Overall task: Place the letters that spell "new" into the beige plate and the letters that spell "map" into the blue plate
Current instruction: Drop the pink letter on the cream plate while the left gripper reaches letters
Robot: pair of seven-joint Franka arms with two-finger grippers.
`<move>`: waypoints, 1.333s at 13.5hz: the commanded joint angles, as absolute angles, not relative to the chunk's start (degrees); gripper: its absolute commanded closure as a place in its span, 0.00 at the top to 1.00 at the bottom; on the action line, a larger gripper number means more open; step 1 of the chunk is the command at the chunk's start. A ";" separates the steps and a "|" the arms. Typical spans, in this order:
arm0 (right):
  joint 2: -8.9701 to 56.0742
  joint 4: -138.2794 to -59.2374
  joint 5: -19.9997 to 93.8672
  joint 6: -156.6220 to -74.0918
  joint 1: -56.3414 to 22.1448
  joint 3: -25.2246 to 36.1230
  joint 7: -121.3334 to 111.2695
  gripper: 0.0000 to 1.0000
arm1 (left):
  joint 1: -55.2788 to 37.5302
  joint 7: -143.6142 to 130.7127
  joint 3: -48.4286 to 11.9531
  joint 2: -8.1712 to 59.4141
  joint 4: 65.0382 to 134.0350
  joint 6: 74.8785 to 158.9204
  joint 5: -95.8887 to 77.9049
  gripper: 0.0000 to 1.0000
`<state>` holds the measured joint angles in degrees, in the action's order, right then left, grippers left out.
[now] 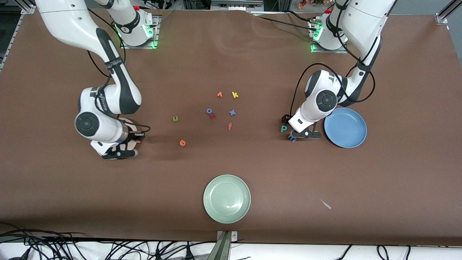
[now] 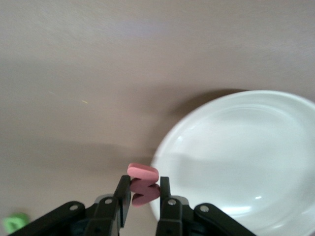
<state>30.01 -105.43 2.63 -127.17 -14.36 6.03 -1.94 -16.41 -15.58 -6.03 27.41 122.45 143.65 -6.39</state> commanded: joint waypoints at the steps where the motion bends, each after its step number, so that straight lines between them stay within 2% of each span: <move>1: 27.25 -111.08 3.51 -132.08 -14.50 8.52 -12.01 0.00 | -16.70 -15.21 -5.63 27.07 123.22 144.23 -6.50 0.70; 2: 27.25 -112.57 3.52 -134.36 -14.50 9.05 -14.74 0.00 | -16.70 -15.21 -5.63 26.98 123.48 144.23 -6.50 0.67; 3: 27.25 -113.72 3.52 -136.39 -14.41 9.31 -16.24 0.05 | -16.70 -15.21 -5.63 26.90 123.83 144.23 -6.50 0.66; 5: 27.33 -114.00 3.69 -136.50 -14.15 9.23 -15.47 1.00 | -16.61 -15.12 -5.63 26.72 124.27 144.23 -6.50 0.64; 6: 27.07 -113.73 4.39 -135.54 -14.15 9.14 -15.29 1.00 | -16.61 -15.12 -5.63 26.72 124.36 144.23 -6.59 0.59; 9: 25.32 -112.33 7.21 -130.70 -14.41 6.17 -7.33 1.00 | -16.61 -15.12 -5.63 26.63 124.37 144.23 -6.59 0.31; 10: 24.62 -112.41 7.21 -130.61 -14.41 4.76 -3.55 1.00 | -16.61 -15.12 -5.63 26.63 124.37 144.23 -6.59 0.27; 14: 23.03 -113.73 6.77 -130.61 -15.11 -0.60 7.36 1.00 | -15.91 -15.03 -5.54 25.41 124.28 143.88 -6.59 0.16; 16: 22.24 -115.21 6.33 -131.48 -16.43 -1.58 10.36 1.00 | -12.15 -14.25 -5.62 22.17 124.36 142.65 -6.50 0.16; 18: 21.10 -117.84 6.15 -134.19 -18.10 -1.76 12.12 1.00 | -5.92 -7.69 -5.63 18.39 124.45 137.57 -6.50 0.16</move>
